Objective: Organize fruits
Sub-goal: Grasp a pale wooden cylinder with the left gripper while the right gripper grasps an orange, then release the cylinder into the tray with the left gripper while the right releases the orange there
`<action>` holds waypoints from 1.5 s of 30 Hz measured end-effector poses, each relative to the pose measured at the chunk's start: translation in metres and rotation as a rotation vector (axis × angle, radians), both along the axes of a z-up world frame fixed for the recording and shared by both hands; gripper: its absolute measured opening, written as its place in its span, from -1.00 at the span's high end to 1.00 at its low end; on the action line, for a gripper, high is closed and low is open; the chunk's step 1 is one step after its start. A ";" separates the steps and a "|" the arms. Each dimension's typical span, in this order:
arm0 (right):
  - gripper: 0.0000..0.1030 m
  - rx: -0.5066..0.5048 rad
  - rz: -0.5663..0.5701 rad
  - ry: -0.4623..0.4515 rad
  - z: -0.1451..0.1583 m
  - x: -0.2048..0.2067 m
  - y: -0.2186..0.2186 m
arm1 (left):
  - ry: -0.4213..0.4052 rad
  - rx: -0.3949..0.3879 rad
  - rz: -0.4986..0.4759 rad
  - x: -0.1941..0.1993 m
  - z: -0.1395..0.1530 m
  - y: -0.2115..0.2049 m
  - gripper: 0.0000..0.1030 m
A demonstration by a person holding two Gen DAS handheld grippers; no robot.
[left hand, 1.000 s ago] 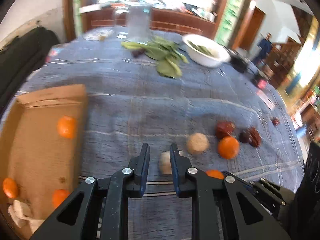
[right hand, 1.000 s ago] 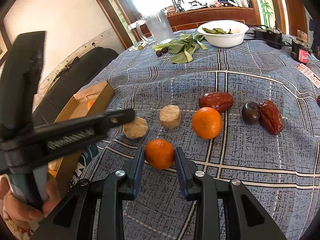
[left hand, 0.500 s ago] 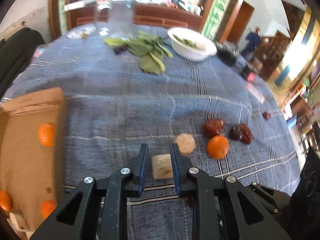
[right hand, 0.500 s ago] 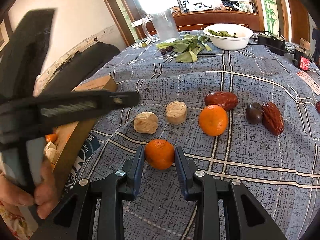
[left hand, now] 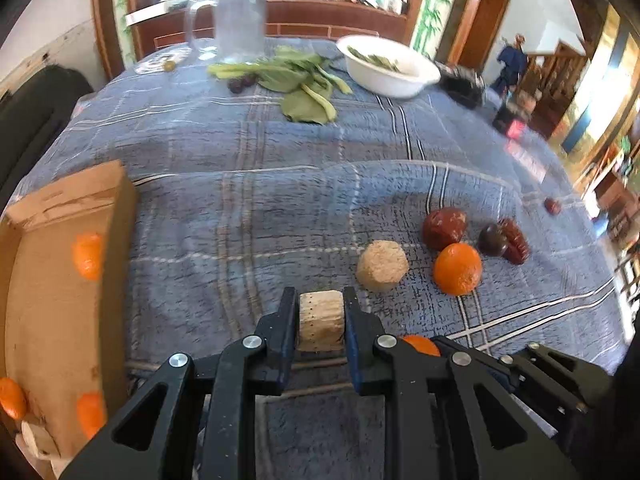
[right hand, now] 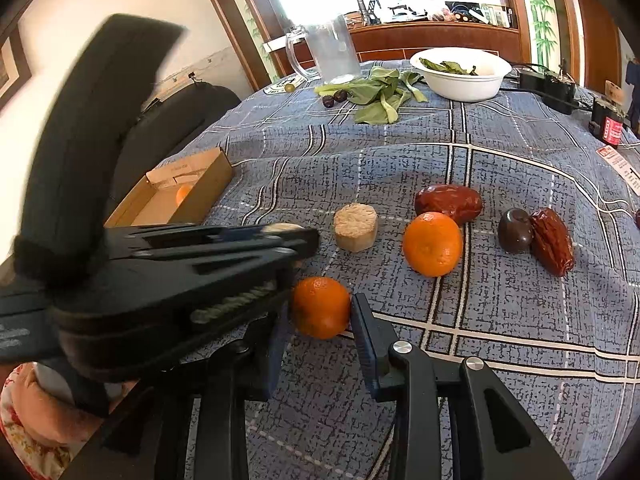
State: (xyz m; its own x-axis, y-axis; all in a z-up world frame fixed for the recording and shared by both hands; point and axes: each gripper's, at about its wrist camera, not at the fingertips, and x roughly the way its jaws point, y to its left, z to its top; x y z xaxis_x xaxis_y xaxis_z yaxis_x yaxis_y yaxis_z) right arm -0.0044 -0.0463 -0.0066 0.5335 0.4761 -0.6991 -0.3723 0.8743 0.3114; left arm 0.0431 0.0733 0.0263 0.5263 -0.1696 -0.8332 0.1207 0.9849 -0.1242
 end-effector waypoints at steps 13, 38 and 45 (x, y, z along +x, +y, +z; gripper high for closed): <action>0.35 -0.002 -0.032 -0.092 0.020 -0.019 0.000 | -0.105 -0.038 0.258 -0.061 0.047 0.138 0.60; 0.30 -0.085 0.284 -0.083 0.042 -0.048 0.200 | -0.044 -0.231 0.469 -0.086 0.026 0.258 -0.27; 0.17 -0.064 0.263 -0.078 0.044 -0.049 0.204 | -0.097 -0.224 0.496 -0.105 0.038 0.264 -0.37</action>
State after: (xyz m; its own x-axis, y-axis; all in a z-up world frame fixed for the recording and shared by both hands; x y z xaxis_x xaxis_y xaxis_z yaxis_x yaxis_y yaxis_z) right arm -0.0538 0.1581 0.0379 0.4509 0.5612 -0.6941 -0.6095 0.7617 0.2199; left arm -0.0616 0.3376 0.0641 0.6604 -0.0494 -0.7493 -0.3298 0.8774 -0.3484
